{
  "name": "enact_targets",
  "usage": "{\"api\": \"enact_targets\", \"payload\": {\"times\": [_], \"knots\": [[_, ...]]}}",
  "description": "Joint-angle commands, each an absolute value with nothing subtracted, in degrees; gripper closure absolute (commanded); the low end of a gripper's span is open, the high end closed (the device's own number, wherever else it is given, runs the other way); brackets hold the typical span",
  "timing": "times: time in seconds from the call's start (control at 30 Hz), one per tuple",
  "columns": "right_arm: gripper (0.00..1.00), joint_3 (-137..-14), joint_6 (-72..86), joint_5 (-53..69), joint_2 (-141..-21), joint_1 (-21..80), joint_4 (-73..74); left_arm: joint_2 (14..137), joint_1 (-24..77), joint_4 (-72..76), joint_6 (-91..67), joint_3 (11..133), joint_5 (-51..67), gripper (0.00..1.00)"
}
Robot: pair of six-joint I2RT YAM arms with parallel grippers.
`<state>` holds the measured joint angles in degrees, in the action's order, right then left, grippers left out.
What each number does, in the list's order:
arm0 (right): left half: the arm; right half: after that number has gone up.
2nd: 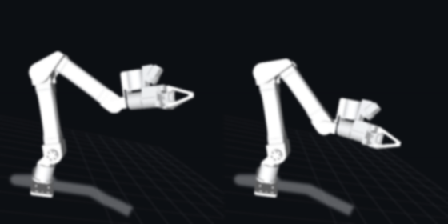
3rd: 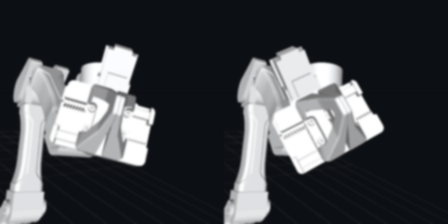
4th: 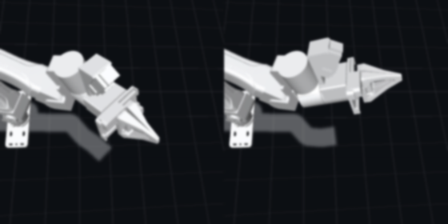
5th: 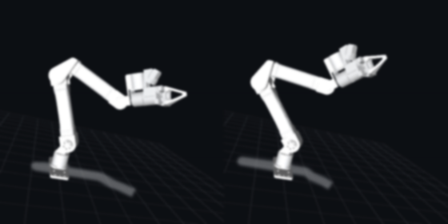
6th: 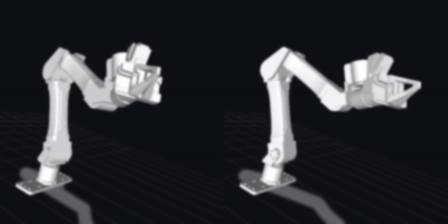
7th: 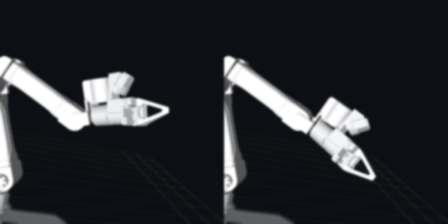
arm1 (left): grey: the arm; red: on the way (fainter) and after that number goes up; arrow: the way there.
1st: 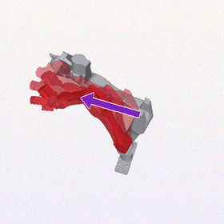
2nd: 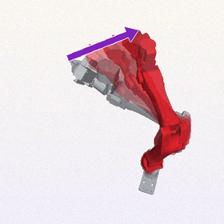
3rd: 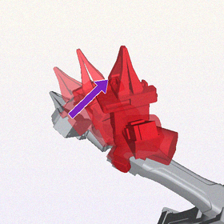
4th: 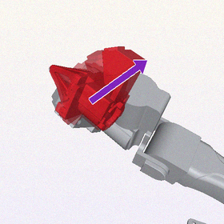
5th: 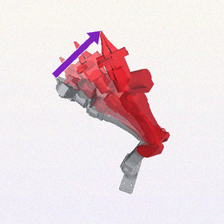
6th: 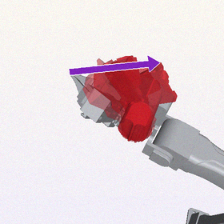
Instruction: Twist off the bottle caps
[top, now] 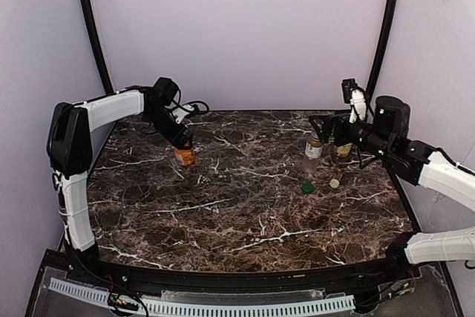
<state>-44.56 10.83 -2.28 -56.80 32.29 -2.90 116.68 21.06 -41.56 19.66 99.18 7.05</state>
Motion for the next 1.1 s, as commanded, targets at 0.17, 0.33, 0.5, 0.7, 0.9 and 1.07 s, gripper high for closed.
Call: {"api": "enact_targets", "payload": {"times": [0.17,0.33,0.5,0.7,0.9,1.07], "knots": [[0.01,-47.2,10.3,-1.3,-57.1,33.0,-3.1,117.3,20.5,-38.6,19.0,99.4,5.4,0.33],[0.01,-47.4,10.2,-1.4,-57.1,33.1,-2.8,117.2,20.6,-41.2,17.9,99.6,7.6,0.60],[0.01,-48.1,9.7,-0.7,-57.1,33.3,-2.8,114.9,20.6,-44.2,17.8,99.6,9.9,0.79],[0.01,-51.5,5.1,8.0,-58.5,35.6,-4.0,108.6,20.9,-50.2,19.7,101.9,13.3,0.83],[0.01,-56.5,-5.6,16.6,-67.1,44.8,-7.9,98.5,28.2,-61.2,29.3,104.1,15.5,0.83],[0.02,-64.6,-12.8,22.5,-79.6,51.4,-8.1,86.0,35.6,-64.0,33.3,100.6,22.9,0.84]]}}
